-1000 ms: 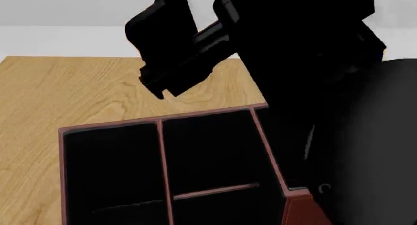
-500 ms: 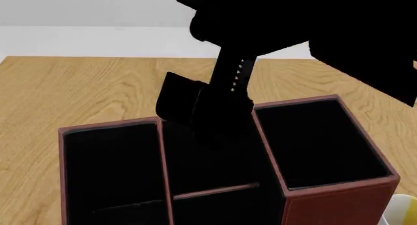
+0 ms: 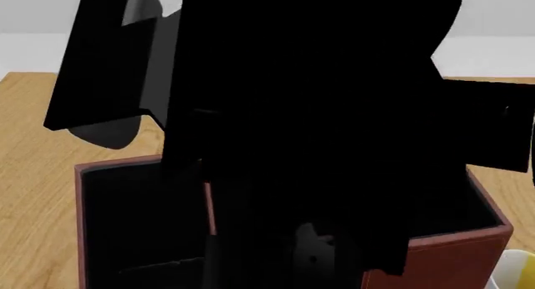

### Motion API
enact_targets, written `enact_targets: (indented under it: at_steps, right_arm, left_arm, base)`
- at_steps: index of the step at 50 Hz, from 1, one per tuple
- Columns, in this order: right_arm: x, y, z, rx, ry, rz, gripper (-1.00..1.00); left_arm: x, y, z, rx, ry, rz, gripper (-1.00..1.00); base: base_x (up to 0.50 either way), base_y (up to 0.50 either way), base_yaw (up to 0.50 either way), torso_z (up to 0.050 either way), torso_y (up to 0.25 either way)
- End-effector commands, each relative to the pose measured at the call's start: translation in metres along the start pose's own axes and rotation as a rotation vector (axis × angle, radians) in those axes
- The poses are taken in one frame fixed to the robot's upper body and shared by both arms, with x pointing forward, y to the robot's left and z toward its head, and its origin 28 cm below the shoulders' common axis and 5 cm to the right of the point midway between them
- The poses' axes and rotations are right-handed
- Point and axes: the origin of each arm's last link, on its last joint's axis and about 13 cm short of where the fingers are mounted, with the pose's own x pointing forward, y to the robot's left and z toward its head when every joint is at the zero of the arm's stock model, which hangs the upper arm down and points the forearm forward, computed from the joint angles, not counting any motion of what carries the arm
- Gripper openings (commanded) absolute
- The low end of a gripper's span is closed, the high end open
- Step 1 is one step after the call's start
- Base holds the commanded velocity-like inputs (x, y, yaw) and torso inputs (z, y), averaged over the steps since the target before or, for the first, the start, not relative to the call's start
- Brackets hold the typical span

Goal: Pick up the book and place it in the front compartment of the caddy.

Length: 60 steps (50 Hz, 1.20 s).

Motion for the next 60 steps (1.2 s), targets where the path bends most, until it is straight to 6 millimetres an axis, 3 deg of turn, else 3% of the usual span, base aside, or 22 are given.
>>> enact_targets:
  at_steps: [1,18,28,36,60]
  right_arm:
    - [0.013,0.004,0.012,-0.076,0.047,0.082,1.00]
    - [0.045,0.009,0.018,-0.173,0.104,0.172,1.00]
    - [0.061,0.008,0.012,-0.205,0.171,0.182,1.00]
    - [0.088,0.010,0.011,-0.228,0.173,0.219,1.00]
    - [0.127,0.010,0.010,-0.277,0.207,0.269,1.00]
  left_arm:
    - [-0.003,0.001,0.005,-0.005,-0.010,0.003,1.00]
    - [-0.004,0.002,0.006,-0.006,-0.015,0.008,1.00]
    - [-0.005,0.004,0.008,-0.002,-0.021,0.014,1.00]
    - [-0.008,0.006,0.012,0.004,-0.029,0.025,1.00]
    - [-0.011,0.008,0.017,0.010,-0.041,0.039,1.00]
  base:
    - [0.00,0.00,0.00,0.000,0.000]
    - [0.00,0.00,0.00,0.000,0.000]
    - [0.00,0.00,0.00,0.000,0.000]
    - [0.00,0.00,0.00,0.000,0.000]
    - [0.00,0.00,0.00,0.000,0.000]
